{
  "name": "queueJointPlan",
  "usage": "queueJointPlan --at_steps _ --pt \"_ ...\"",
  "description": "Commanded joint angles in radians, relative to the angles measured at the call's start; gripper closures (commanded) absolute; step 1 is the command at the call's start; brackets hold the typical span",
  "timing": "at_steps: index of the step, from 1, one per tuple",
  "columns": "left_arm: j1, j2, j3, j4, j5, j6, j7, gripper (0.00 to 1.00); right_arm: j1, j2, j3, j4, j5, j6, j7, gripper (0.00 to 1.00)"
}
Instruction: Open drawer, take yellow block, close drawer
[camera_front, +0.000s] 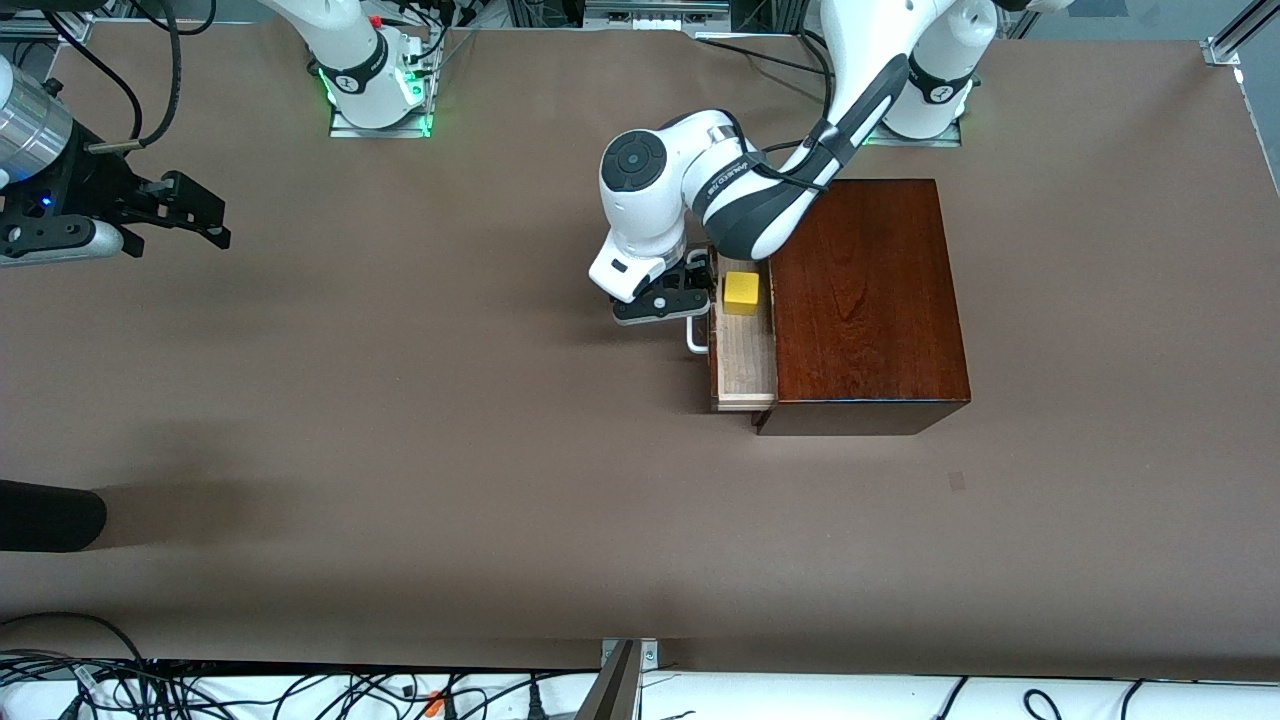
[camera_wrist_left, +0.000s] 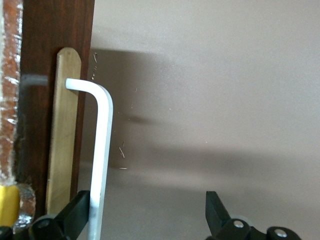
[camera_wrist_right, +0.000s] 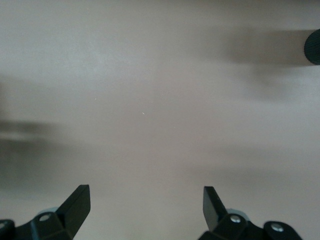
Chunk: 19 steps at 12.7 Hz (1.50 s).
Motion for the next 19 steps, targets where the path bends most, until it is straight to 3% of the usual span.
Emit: queueJointPlan --at_steps 1,5,8,12,19 --pt "-0.04 0.083 -0.016 0.093 -0.048 0.08 -0.029 0.0 -0.006 -0.005 0.0 0.007 0.016 -0.016 0.002 0.0" --pt "-0.028 0.05 -0.016 0.103 -0.045 0.065 -0.015 0.0 -0.006 -0.005 0.0 0.007 0.016 -0.016 0.002 0.0" --pt "-0.029 0.04 -0.018 0.183 -0.036 -0.1 -0.008 0.0 -0.006 -0.005 0.0 0.007 0.016 -0.016 0.002 0.0" --pt "-0.008 0.008 -0.01 0.251 -0.031 -0.287 0.144 0.0 -0.006 -0.005 -0.006 0.007 0.017 -0.014 0.002 0.0" --pt "0.258 -0.196 -0.021 0.248 -0.048 -0.515 0.544 0.0 -0.006 0.004 0.0 0.012 0.017 -0.011 -0.006 0.0"
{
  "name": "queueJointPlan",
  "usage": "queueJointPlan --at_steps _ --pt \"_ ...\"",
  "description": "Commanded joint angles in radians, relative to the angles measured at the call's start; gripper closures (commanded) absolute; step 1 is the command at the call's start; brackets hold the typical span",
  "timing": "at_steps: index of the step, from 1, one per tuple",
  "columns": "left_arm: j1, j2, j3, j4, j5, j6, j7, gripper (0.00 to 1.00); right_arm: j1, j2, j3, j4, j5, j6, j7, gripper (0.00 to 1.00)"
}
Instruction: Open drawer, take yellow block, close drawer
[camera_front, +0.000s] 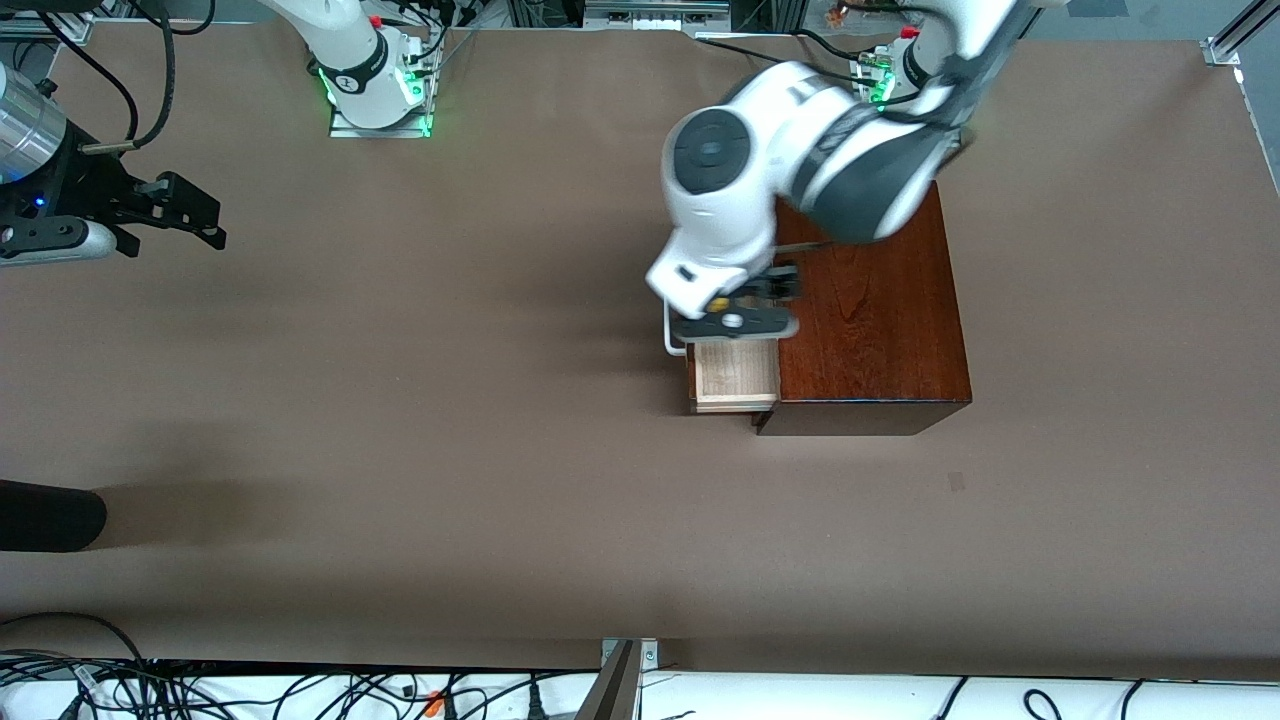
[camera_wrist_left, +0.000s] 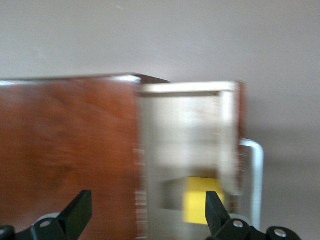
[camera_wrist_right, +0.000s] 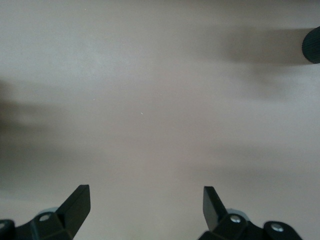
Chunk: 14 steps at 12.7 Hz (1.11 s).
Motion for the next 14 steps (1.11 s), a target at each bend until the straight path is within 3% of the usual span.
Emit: queueJointPlan --at_steps 1,4,7,8,11,13,14 --pt "0.126 -0.096 -0.014 -0.017 -0.029 -0.043 0.201 0.0 -0.003 0.007 0.009 0.013 0.019 -0.003 -0.006 0.0" --pt "0.324 -0.168 -0.013 -0.017 -0.19 -0.075 0.422 0.0 -0.001 0.022 0.074 0.018 0.052 -0.002 -0.018 0.0" --pt "0.438 -0.241 0.003 -0.036 -0.273 -0.132 0.617 0.0 0.017 0.022 0.137 0.024 0.052 0.0 -0.018 0.0" --pt "0.443 -0.283 0.053 -0.076 -0.282 -0.132 0.678 0.0 0.025 0.022 0.16 0.033 0.055 0.0 -0.02 0.0" --pt "0.323 -0.425 0.322 -0.237 -0.383 -0.111 0.736 0.0 0.11 0.104 0.263 0.042 0.051 0.006 -0.017 0.0" --pt "0.222 -0.479 0.423 -0.32 -0.374 -0.024 0.723 0.0 0.228 0.114 0.268 0.056 0.033 0.069 -0.018 0.0" --pt "0.222 -0.491 0.431 -0.368 -0.374 0.047 0.728 0.0 0.271 0.131 0.268 0.061 0.031 0.09 -0.021 0.0"
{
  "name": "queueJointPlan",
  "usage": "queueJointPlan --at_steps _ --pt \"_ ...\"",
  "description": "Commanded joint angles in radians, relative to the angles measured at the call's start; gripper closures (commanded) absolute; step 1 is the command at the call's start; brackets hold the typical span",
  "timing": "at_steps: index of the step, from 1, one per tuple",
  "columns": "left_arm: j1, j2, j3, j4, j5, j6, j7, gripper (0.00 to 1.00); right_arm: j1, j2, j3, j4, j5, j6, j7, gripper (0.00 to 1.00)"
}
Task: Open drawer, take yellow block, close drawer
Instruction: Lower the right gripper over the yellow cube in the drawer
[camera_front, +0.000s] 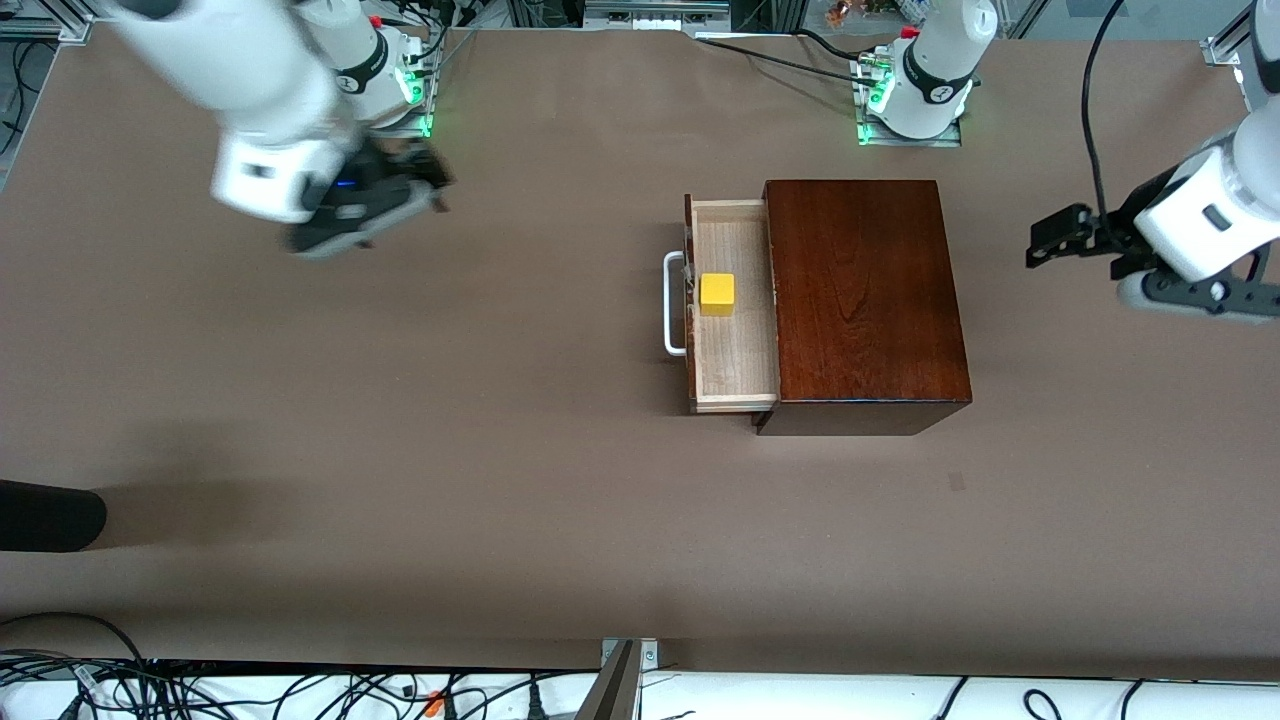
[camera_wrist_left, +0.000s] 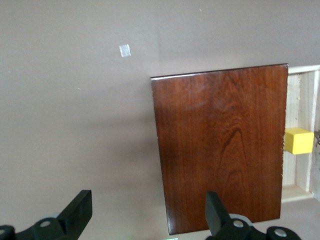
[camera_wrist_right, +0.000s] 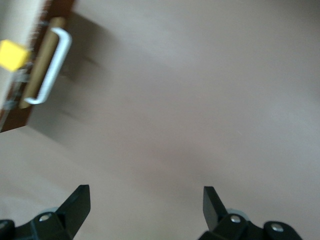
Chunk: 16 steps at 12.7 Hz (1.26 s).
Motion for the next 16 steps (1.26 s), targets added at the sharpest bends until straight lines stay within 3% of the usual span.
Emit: queueJointPlan --at_steps 1,3,5,8,9,12,16 --pt "-0.047 -0.102 0.06 -0.177 -0.015 0.193 0.014 0.0 0.118 0.052 -0.004 0.053 -0.014 0.043 -0.014 0.0" --pt "-0.044 -0.118 0.073 -0.203 -0.013 0.223 -0.005 0.0 0.229 0.141 -0.001 0.124 -0.024 0.096 -0.057 0.0" --pt "-0.042 -0.164 0.066 -0.225 0.008 0.165 -0.154 0.0 0.306 0.268 -0.001 0.244 -0.078 0.134 -0.139 0.0" --pt "-0.042 -0.173 0.061 -0.219 0.074 0.131 0.005 0.0 0.371 0.429 -0.001 0.378 -0.089 0.234 -0.224 0.0" --pt "-0.041 -0.172 0.064 -0.219 0.068 0.129 0.033 0.0 0.385 0.464 -0.001 0.382 -0.09 0.27 -0.245 0.0" --pt "-0.039 -0.158 0.063 -0.193 0.068 0.128 0.017 0.0 0.46 0.558 -0.004 0.384 -0.225 0.373 -0.275 0.0" --pt "-0.039 -0.156 0.064 -0.191 0.063 0.126 -0.015 0.0 0.483 0.638 -0.004 0.385 -0.299 0.43 -0.293 0.0"
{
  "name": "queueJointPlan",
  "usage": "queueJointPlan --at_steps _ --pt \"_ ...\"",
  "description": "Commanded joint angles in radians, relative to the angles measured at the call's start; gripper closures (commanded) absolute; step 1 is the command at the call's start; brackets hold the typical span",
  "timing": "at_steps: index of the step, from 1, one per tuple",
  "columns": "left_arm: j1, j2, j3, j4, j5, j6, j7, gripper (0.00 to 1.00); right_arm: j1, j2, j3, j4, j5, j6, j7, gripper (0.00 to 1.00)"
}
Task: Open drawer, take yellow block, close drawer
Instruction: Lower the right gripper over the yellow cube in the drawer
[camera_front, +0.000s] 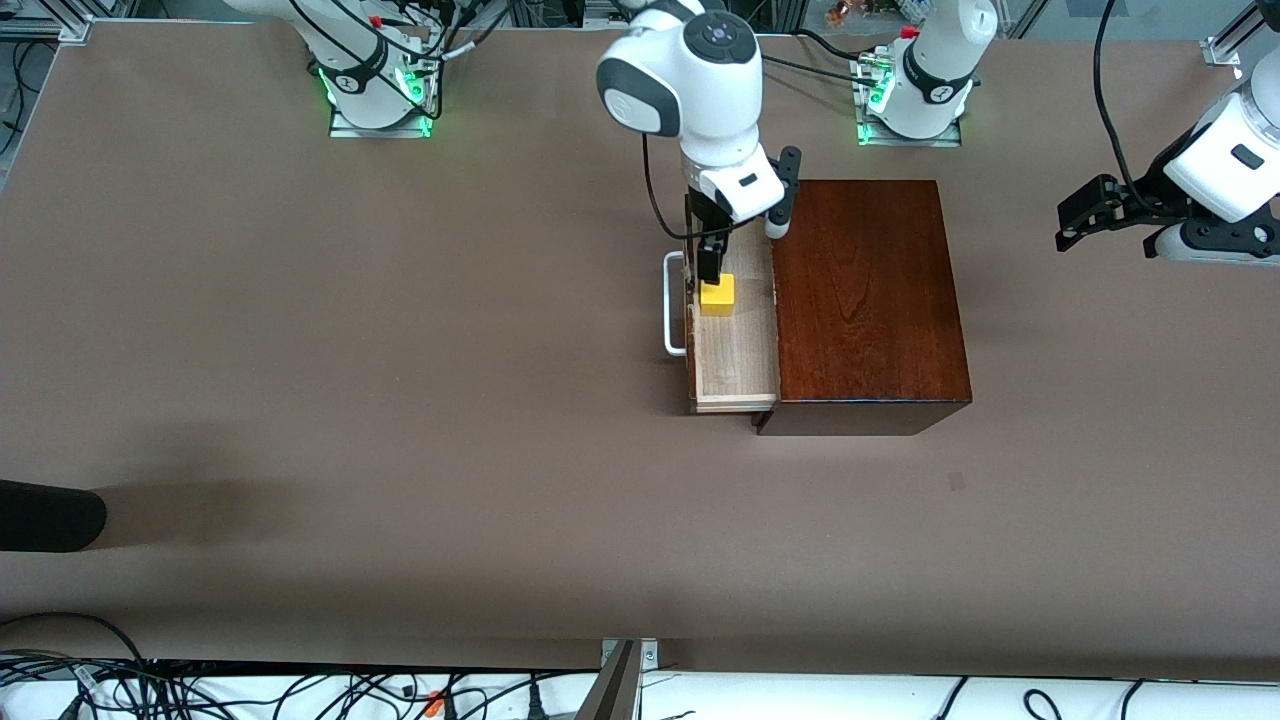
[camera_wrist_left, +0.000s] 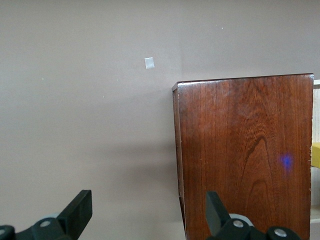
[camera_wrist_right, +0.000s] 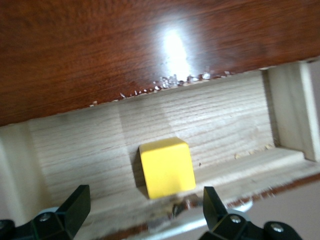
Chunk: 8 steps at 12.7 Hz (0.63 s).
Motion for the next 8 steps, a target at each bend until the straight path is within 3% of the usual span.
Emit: queueJointPlan --at_steps 1,8 --pt "-0.005 -0.004 0.004 0.004 0.012 -0.004 -0.008 0.0 0.018 0.053 -0.011 0.043 -0.046 0.016 -0.043 0.0" --pt "-0.005 -0.004 0.003 0.005 0.012 -0.004 -0.006 0.0 0.005 0.087 -0.017 0.05 -0.047 0.045 -0.101 0.0"
